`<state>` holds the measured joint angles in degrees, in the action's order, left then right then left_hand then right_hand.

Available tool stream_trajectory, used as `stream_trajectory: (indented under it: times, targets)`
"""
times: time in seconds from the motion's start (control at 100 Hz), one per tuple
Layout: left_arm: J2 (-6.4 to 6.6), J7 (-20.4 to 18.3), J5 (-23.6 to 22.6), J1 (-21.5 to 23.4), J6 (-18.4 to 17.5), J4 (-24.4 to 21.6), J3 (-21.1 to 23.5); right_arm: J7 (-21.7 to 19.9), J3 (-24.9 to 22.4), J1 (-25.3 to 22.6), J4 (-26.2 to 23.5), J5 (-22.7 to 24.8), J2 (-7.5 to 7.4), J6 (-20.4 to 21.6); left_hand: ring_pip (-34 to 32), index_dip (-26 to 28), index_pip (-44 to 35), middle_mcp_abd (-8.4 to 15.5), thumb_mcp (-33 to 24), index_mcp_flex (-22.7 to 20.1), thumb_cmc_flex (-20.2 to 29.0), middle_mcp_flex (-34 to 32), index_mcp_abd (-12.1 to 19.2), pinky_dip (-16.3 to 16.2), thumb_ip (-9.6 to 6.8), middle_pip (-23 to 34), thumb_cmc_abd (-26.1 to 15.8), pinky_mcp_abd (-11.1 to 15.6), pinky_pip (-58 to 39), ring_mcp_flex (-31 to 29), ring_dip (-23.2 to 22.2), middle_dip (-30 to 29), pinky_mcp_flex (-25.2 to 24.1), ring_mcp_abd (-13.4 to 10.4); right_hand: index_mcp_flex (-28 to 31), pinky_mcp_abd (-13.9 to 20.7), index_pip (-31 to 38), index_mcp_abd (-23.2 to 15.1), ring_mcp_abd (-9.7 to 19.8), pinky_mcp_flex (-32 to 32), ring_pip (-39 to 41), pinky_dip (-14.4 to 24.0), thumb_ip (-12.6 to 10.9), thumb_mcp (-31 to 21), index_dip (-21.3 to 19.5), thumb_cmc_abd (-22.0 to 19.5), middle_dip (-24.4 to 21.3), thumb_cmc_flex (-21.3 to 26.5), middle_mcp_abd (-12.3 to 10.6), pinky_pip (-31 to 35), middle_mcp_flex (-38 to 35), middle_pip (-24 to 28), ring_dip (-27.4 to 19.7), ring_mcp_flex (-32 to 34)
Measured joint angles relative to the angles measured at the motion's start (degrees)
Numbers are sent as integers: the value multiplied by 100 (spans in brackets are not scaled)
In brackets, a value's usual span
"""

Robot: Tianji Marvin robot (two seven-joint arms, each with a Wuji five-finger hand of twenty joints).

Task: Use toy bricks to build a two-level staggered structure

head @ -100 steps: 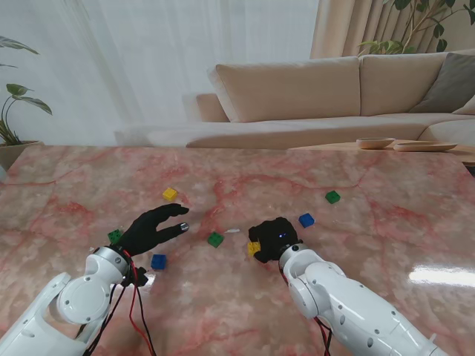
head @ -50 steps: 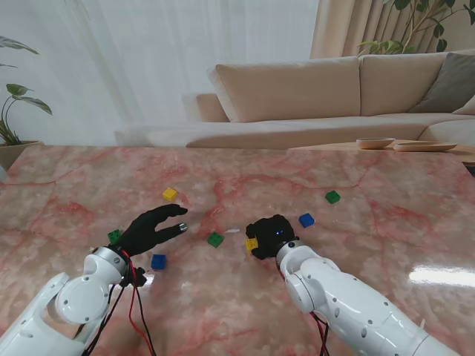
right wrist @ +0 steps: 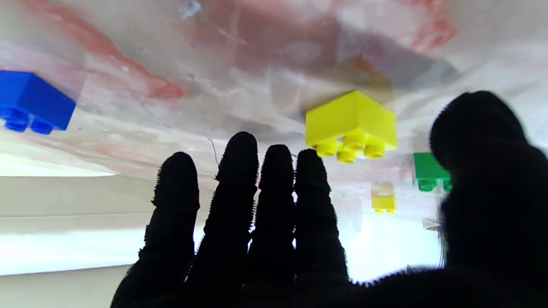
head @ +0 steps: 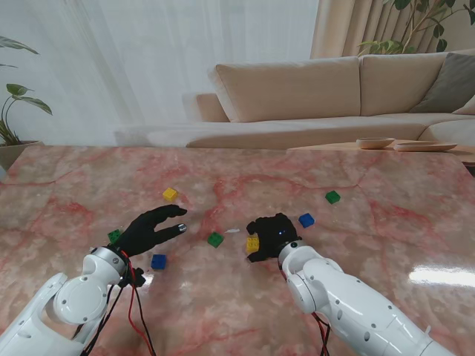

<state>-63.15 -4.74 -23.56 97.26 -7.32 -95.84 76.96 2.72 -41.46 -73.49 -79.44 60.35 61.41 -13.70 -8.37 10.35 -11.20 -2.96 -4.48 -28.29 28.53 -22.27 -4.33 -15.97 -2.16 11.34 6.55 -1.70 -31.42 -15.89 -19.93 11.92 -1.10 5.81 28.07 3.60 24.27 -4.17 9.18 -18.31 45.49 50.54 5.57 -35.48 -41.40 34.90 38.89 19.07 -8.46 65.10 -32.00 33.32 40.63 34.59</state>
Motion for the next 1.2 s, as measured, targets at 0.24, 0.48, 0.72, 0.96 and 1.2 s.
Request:
stream_trajectory:
  times: [0.24,0.48,0.72,0.96,1.2]
  targets:
    - [41,-240,-97,-37,42,-50,4,-195,-1060,-900,-1052,535,-62,294,0,0,2,-102,0,0,2,0,-1,-156,0,0,4,-426,-75,0,-11,0,-61,158,-297,-172,-722,215,-351,593,-2366,-1135,-21,-165,435,-10,-1178,-274,234,-2232,414,-1051,-1419,-632]
    - [156,-479,-654,-322,48,-39,-187,-153,-1936,-1775,-1873,708,-73,586,-5,0,-10,-100,-601,0,345,0,-2,-829,1,1,672,-534,-206,0,-703,513,-112,158,-357,-179,-928,285,-399,662,-3294,-1686,-41,-165,677,-191,-1792,-274,359,-2996,466,-1632,-1901,-635]
    - [338,-1326,-1244,-979,-154,131,-648,52,-2290,-2239,-2090,720,-85,716,-119,10,-88,56,-3390,740,317,773,1040,-1241,513,218,2225,-325,1468,702,-1063,896,-175,143,-357,-180,-928,298,-452,673,-3360,-1754,-41,-162,687,-296,-1850,-274,368,-3014,466,-1659,-1904,-635]
    - [478,-1653,-1468,-1850,-127,566,-1540,157,-2305,-2276,-2055,601,-91,803,-7,2,-147,98,-4672,1018,625,1021,1275,-1556,584,-60,2514,-183,2279,1115,-1082,959,-233,137,-357,-182,-928,341,-471,735,-3416,-1755,-41,-162,751,-299,-1851,-273,370,-3067,466,-1661,-1904,-687]
    - [479,-1538,-1714,-2561,-121,1132,-2345,281,-2506,-2448,-2085,598,-78,848,49,2,-324,114,-5224,1018,1101,1082,1362,-1431,590,-134,2500,-126,2291,1115,-1159,1118,-228,135,-357,-182,-928,346,-514,751,-3442,-1755,-41,-162,754,-353,-1851,-273,371,-3069,466,-1662,-1904,-795]
